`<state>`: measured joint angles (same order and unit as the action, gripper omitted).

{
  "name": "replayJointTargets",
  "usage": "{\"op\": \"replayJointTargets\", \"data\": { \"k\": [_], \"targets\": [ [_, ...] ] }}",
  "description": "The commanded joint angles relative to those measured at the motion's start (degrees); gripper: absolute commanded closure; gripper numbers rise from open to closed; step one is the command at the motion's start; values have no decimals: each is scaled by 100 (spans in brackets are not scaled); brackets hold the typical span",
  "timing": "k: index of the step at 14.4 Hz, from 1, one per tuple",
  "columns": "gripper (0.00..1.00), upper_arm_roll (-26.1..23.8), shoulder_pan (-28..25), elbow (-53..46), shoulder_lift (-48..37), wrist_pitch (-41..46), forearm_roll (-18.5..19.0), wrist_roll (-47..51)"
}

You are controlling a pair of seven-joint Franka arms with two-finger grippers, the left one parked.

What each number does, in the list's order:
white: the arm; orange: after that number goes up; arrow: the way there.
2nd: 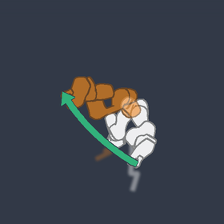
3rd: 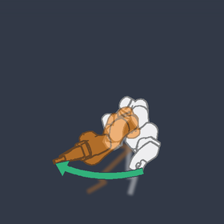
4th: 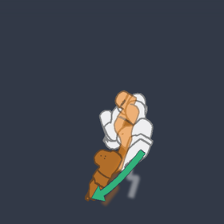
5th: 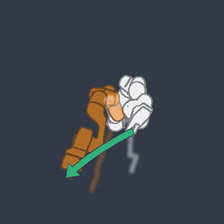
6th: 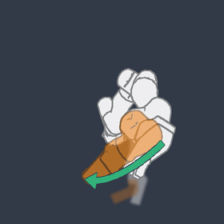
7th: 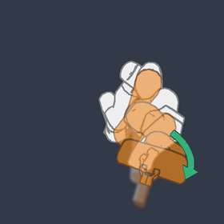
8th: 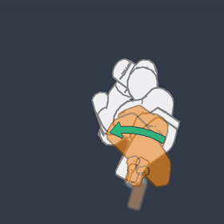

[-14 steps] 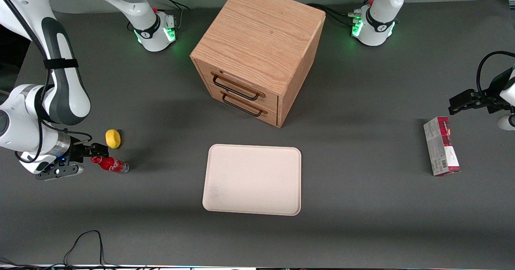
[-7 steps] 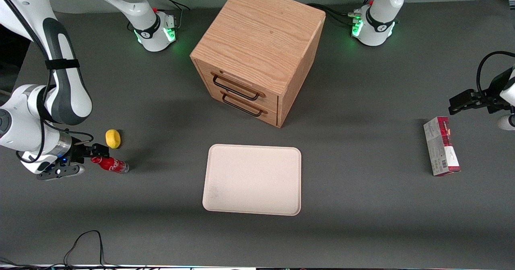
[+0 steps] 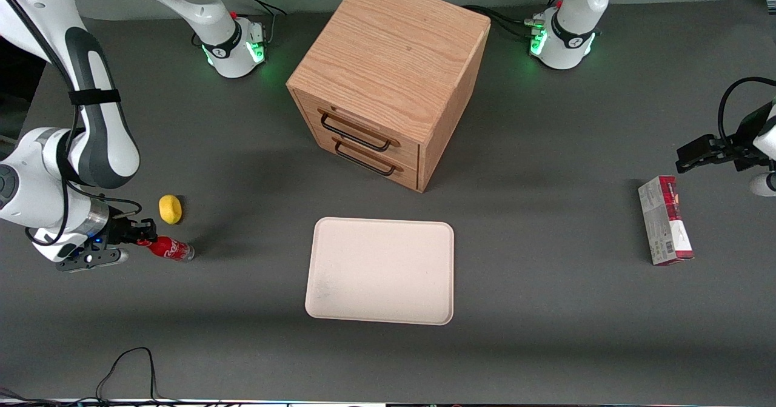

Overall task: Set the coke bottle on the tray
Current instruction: 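Close the right gripper on the bottle cap and lift it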

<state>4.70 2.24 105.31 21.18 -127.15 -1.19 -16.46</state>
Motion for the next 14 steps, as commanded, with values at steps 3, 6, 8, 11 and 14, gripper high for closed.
{"op": "replayJointTargets", "data": {
  "k": [3, 6, 8, 11, 14],
  "targets": [
    [100, 22, -31, 78, -53, -91, -22, -51],
    [100, 13, -39, -97, -184, 267, -22, 81],
    [100, -4, -83, -701, -246, 1319, -22, 256],
    [100, 4, -171, -2098, -229, 3130, -13, 415],
    [100, 4, -154, -3469, -141, 4668, -5, 529]
  ]
}}
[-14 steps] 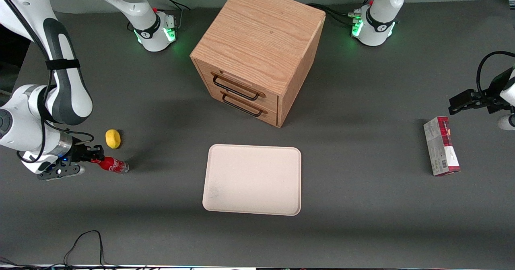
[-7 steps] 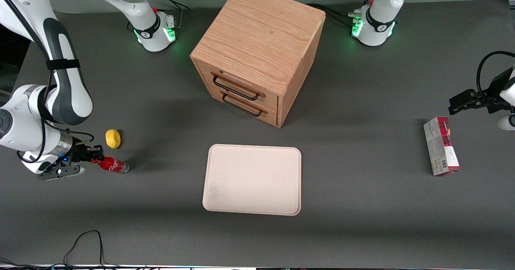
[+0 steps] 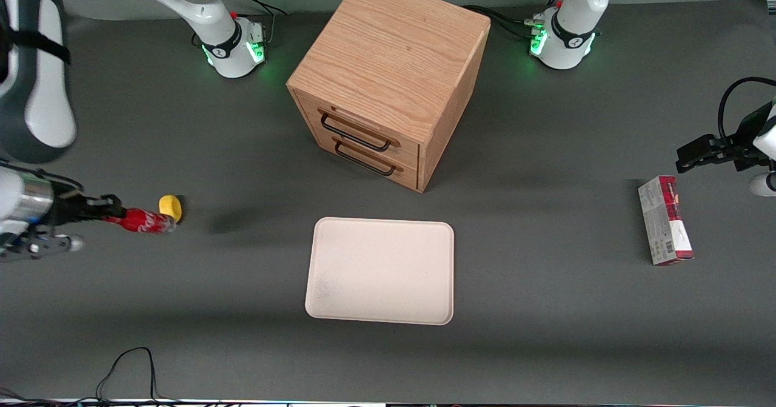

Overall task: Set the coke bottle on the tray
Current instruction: 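Carry the bottle with the right gripper onto the cream tray's corner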

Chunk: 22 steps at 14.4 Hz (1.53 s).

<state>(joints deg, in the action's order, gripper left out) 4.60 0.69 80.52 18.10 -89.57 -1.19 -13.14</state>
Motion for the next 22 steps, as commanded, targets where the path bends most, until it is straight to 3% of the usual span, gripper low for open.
{"op": "replayJointTargets", "data": {
  "k": [1, 4, 8, 12, 14, 19, 22],
  "targets": [
    [100, 14, 10, -1386, 228, 1306, -4, 267],
    [100, 14, 1, -2276, 474, 1951, 5, 434],
    [100, -29, -8, -2383, 623, 1961, 13, 619],
    [100, -626, -17, -2865, 1203, 1865, 22, 1671],
    [100, -1038, -138, -2998, 1519, 1463, 31, 2661],
    [100, -1084, -1096, -2998, 2257, -207, 83, 5071],
    [100, -1058, -1702, -3156, 2855, -929, 688, 6126]
  ]
}}
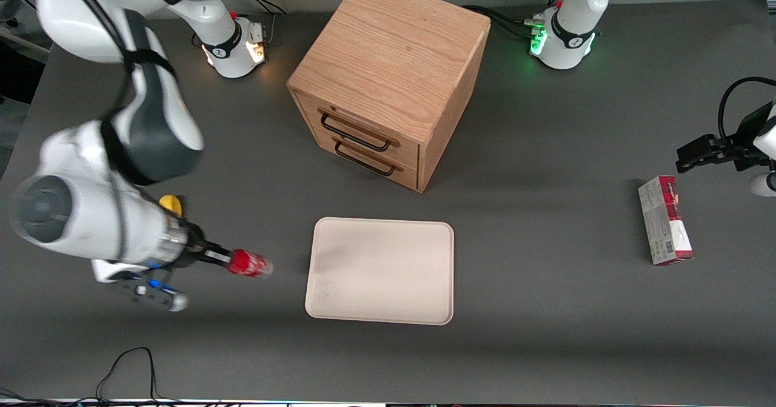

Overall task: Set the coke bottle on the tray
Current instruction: 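Carry the bottle with the right gripper onto the cream tray's corner, then lower the bottle onto the tray and open the right gripper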

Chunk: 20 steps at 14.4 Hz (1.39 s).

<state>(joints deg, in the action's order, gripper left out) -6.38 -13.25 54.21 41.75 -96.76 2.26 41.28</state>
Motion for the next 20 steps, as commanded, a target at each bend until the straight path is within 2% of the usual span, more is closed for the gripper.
{"op": "replayJointTargets", "data": {
  "k": [1, 7, 11, 20],
  "targets": [
    [100, 40, -423, -552, 640, -377, 414, 906],
    [100, 57, -810, -543, 1019, -809, 705, 1585],
    [100, 57, -837, -535, 1212, -1143, 714, 1831],
    [100, 57, -881, -535, 1221, -1205, 714, 1840]
  ]
}}
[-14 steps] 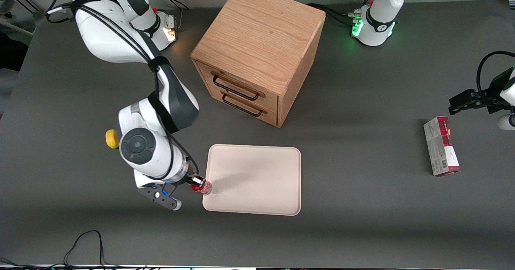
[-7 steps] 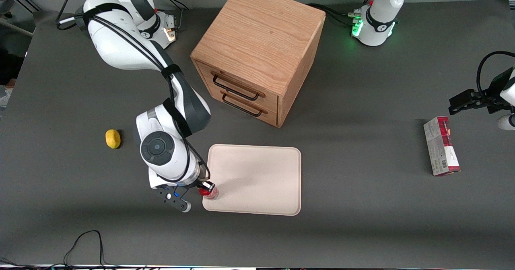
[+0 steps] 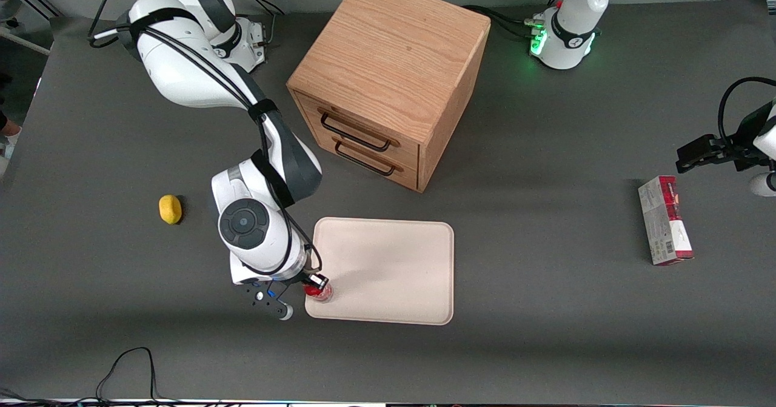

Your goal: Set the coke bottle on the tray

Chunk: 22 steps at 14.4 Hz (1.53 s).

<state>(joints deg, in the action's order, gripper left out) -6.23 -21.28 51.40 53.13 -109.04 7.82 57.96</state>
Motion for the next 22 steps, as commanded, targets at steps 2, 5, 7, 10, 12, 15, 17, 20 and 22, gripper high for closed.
{"op": "replayJointTargets", "data": {
  "k": [2, 5, 7, 10, 12, 15, 17, 20, 22],
  "targets": [
    [1, 43, -78, -236, 83, 15, 176, 145],
    [0, 43, -78, -218, 83, -29, 317, 171],
    [0, 43, -78, -218, 83, -29, 308, 171],
    [0, 43, -78, -218, 83, -29, 317, 171],
    [0, 43, -78, -218, 74, -20, 317, 163],
    [0, 43, -25, -209, -83, 189, 326, 31],
    [0, 43, 88, -174, -320, 610, 247, -563],
    [0, 52, 562, 709, -1301, 1236, -252, -1713],
    [0, 52, 975, 1894, -2267, 1193, -473, -2593]
  ]
}}
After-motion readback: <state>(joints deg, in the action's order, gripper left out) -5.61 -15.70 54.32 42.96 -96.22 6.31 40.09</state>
